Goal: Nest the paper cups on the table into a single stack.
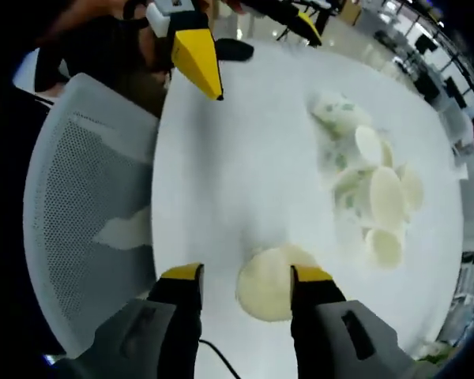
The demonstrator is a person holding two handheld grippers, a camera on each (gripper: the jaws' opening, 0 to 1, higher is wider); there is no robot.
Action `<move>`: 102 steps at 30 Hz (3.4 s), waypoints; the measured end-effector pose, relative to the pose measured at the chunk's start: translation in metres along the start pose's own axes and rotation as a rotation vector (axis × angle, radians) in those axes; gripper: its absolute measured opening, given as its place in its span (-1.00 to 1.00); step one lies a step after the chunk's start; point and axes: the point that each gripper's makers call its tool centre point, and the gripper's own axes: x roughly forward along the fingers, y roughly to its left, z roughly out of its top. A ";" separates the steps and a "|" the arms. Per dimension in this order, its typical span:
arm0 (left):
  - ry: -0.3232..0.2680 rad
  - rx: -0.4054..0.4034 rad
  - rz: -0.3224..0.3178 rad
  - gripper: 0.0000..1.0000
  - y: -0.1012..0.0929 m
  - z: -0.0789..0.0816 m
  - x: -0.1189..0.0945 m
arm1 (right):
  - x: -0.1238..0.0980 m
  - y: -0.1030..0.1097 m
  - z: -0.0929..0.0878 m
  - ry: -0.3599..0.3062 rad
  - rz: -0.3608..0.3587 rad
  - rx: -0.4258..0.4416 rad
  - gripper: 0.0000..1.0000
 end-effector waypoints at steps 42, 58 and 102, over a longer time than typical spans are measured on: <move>-0.050 0.001 0.023 0.96 -0.006 0.010 -0.004 | -0.112 -0.055 -0.122 -0.780 -0.436 0.457 1.00; -0.069 -0.004 0.045 0.96 -0.018 0.006 -0.010 | -0.096 -0.053 -0.142 -0.850 -0.449 0.501 1.00; -0.112 -0.028 0.101 0.96 -0.033 0.014 -0.019 | -0.054 -0.158 -0.088 -1.006 -0.492 0.558 0.92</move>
